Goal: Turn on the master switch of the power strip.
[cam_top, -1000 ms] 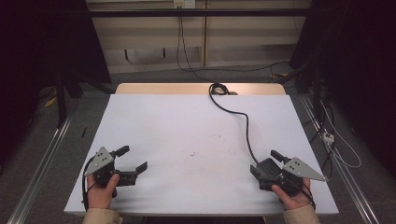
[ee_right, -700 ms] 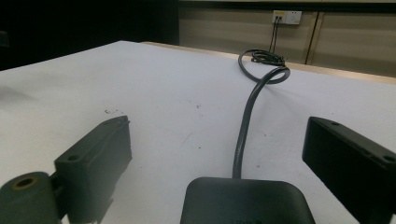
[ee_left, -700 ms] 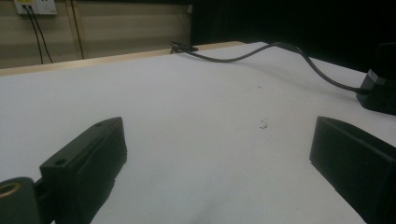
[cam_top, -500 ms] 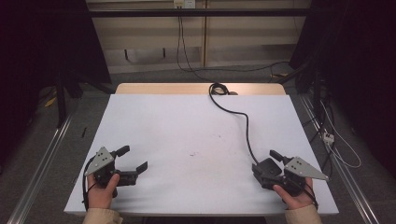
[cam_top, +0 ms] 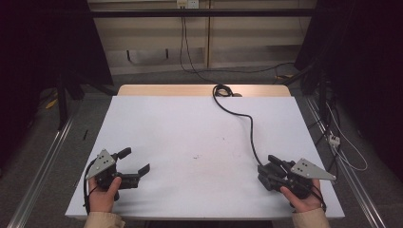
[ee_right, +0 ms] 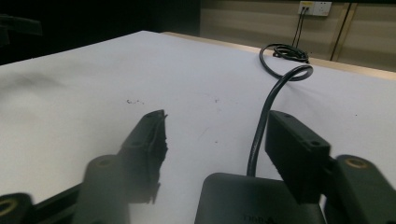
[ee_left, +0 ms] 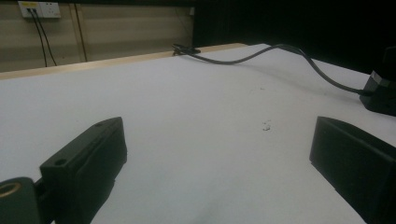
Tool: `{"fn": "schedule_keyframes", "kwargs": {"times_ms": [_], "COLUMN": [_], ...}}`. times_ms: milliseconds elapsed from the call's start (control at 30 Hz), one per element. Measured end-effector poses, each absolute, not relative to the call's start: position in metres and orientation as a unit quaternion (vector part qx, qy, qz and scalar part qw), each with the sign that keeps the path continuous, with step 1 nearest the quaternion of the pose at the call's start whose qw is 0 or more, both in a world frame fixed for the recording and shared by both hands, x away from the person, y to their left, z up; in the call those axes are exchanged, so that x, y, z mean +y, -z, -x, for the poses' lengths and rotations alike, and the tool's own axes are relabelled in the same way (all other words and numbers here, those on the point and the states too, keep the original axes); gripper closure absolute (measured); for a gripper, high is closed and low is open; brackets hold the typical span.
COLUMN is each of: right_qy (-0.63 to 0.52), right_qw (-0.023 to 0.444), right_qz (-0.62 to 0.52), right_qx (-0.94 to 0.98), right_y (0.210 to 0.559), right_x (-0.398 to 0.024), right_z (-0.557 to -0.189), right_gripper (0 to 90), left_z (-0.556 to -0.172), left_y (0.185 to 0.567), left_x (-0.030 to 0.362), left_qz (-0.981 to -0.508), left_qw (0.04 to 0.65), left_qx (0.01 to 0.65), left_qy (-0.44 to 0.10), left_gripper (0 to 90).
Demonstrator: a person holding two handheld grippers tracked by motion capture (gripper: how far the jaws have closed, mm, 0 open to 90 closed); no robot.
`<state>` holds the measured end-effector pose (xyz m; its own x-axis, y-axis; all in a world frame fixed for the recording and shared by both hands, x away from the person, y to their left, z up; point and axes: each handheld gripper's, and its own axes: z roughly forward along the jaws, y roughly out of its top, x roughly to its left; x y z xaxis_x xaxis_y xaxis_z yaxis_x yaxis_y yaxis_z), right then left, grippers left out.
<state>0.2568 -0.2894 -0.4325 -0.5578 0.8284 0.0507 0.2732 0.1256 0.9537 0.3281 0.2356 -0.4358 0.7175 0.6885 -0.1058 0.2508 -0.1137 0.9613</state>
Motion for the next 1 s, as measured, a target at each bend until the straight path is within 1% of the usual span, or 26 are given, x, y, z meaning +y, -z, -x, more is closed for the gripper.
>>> {"fn": "schedule_keyframes", "kwargs": {"times_ms": [100, 133, 167, 267, 333, 400, 533, 733, 800, 900, 1000], "right_qy": [-0.537, -0.537, -0.538, -0.539, -0.537, -0.541, -0.545, -0.547, -0.548, -0.547, -0.543], "right_qw": [0.259, 0.259, 0.255, 0.249, 0.253, 0.254, 0.251, 0.249, 0.252, 0.253, 0.253], "right_qz": [-0.388, -0.388, -0.391, -0.393, -0.395, -0.393, -0.395, -0.404, -0.402, -0.404, -0.405], "right_qx": [0.703, 0.703, 0.702, 0.702, 0.701, 0.698, 0.696, 0.690, 0.688, 0.688, 0.691], "right_y": [0.432, 0.432, 0.431, 0.431, 0.432, 0.431, 0.430, 0.430, 0.428, 0.429, 0.428], "right_x": [-0.291, -0.291, -0.292, -0.293, -0.294, -0.295, -0.298, -0.301, -0.303, -0.303, -0.306], "right_z": [-0.257, -0.257, -0.258, -0.257, -0.257, -0.257, -0.257, -0.255, -0.255, -0.255, -0.255], "right_gripper": [53.4, 53.4, 56.7, 59.2, 59.2, 62.4, 65.1, 67.7, 69.9, 70.4, 75.7], "left_z": [-0.328, -0.328, -0.328, -0.328, -0.328, -0.329, -0.329, -0.329, -0.329, -0.329, -0.328], "left_y": [0.436, 0.436, 0.436, 0.436, 0.436, 0.436, 0.436, 0.435, 0.435, 0.435, 0.435], "left_x": [0.235, 0.235, 0.235, 0.235, 0.235, 0.235, 0.234, 0.233, 0.234, 0.234, 0.234], "left_qz": [-0.724, -0.724, -0.723, -0.723, -0.723, -0.721, -0.720, -0.722, -0.722, -0.721, -0.721], "left_qw": [0.579, 0.579, 0.580, 0.581, 0.581, 0.583, 0.584, 0.584, 0.584, 0.585, 0.585], "left_qx": [0.324, 0.325, 0.325, 0.324, 0.324, 0.325, 0.324, 0.320, 0.320, 0.320, 0.320], "left_qy": [-0.187, -0.187, -0.187, -0.188, -0.188, -0.187, -0.187, -0.188, -0.189, -0.190, -0.190], "left_gripper": [3.6, 3.6, 3.5, 3.5, 3.5, 3.5, 3.5, 3.5, 3.5, 3.5, 3.5]}}
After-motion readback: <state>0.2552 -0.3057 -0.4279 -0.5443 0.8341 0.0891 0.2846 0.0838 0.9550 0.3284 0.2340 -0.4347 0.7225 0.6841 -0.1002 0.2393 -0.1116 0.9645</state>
